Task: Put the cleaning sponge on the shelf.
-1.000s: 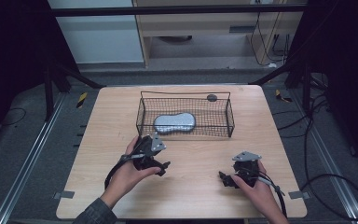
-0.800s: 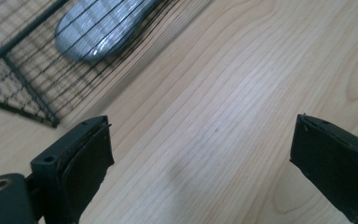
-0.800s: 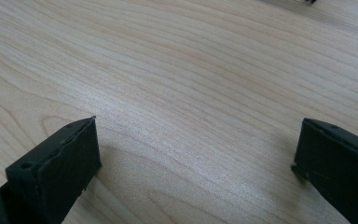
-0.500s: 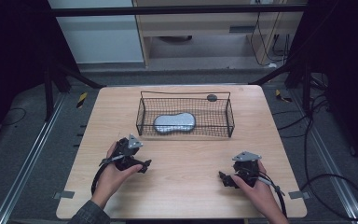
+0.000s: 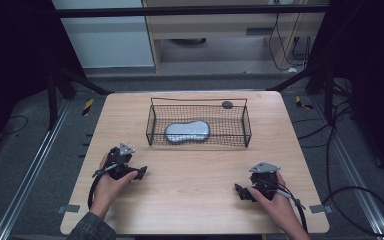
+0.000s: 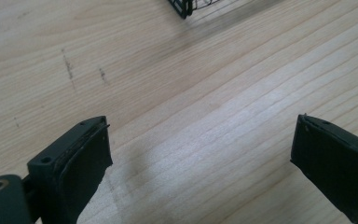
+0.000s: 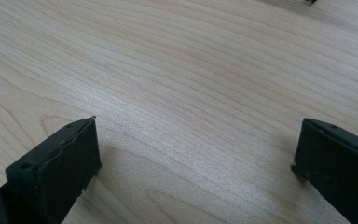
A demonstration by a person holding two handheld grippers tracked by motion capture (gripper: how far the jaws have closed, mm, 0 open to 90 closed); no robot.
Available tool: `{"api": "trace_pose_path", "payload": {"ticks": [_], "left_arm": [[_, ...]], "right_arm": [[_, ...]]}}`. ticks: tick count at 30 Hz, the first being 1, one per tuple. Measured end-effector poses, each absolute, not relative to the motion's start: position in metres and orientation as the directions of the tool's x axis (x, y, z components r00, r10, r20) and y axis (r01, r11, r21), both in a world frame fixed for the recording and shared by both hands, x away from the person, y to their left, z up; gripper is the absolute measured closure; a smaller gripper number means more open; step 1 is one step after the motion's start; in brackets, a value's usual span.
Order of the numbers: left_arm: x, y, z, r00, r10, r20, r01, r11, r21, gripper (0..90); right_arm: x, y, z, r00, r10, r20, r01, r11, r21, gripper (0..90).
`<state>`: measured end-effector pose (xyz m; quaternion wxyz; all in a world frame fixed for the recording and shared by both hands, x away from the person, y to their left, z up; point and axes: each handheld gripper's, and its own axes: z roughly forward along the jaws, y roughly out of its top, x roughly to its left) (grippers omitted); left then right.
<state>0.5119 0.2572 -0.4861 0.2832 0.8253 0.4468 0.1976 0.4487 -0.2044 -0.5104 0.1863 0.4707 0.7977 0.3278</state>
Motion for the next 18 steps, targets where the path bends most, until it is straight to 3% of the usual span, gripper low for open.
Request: {"api": "trace_pose_path", "payload": {"ticks": [11, 18], "left_arm": [[0.519, 0.265, -0.5, 0.507, 0.862, 0.019, 0.653, -0.398, 0.645, 2.8], [0.517, 0.269, -0.508, 0.499, 0.867, 0.018, 0.604, -0.362, 0.71, 0.0]], "right_arm": [[0.449, -0.204, -0.511, -0.487, 0.873, 0.014, 0.627, 0.339, 0.701, 0.3], [0.45, -0.205, -0.514, -0.485, 0.874, -0.009, 0.601, 0.341, 0.723, 0.3]]}}
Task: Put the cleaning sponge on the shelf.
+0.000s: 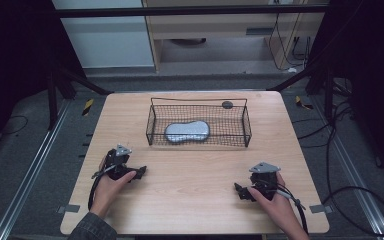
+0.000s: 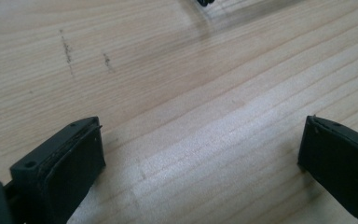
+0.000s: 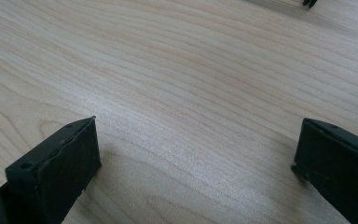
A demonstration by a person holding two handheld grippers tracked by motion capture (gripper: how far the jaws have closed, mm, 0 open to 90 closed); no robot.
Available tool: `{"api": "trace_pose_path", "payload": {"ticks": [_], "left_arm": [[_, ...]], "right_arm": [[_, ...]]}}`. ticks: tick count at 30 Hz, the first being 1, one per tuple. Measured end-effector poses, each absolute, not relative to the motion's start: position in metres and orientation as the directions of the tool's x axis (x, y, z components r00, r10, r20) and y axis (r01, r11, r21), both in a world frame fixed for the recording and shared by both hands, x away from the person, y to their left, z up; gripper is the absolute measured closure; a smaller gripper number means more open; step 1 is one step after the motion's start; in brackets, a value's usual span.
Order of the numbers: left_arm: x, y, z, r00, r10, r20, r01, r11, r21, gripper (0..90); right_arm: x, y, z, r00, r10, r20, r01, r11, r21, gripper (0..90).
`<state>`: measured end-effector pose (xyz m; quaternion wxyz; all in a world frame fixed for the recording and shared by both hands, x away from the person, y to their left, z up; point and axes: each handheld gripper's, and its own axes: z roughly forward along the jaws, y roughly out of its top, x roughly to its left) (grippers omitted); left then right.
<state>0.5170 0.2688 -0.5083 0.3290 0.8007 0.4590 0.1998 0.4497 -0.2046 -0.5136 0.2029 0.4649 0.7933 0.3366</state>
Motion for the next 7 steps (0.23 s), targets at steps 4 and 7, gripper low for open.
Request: {"api": "trace_pose_path", "payload": {"ticks": [4, 7], "left_arm": [[0.5165, 0.2686, -0.5084, 0.496, 0.868, 0.018, 0.604, -0.36, 0.711, 0.0], [0.5164, 0.2685, -0.5084, 0.495, 0.869, 0.018, 0.605, -0.359, 0.711, 0.0]], "right_arm": [[0.4497, -0.2045, -0.5137, -0.485, 0.875, -0.009, 0.601, 0.341, 0.723, 0.3], [0.4497, -0.2045, -0.5137, -0.485, 0.874, -0.009, 0.601, 0.341, 0.723, 0.3]]}}
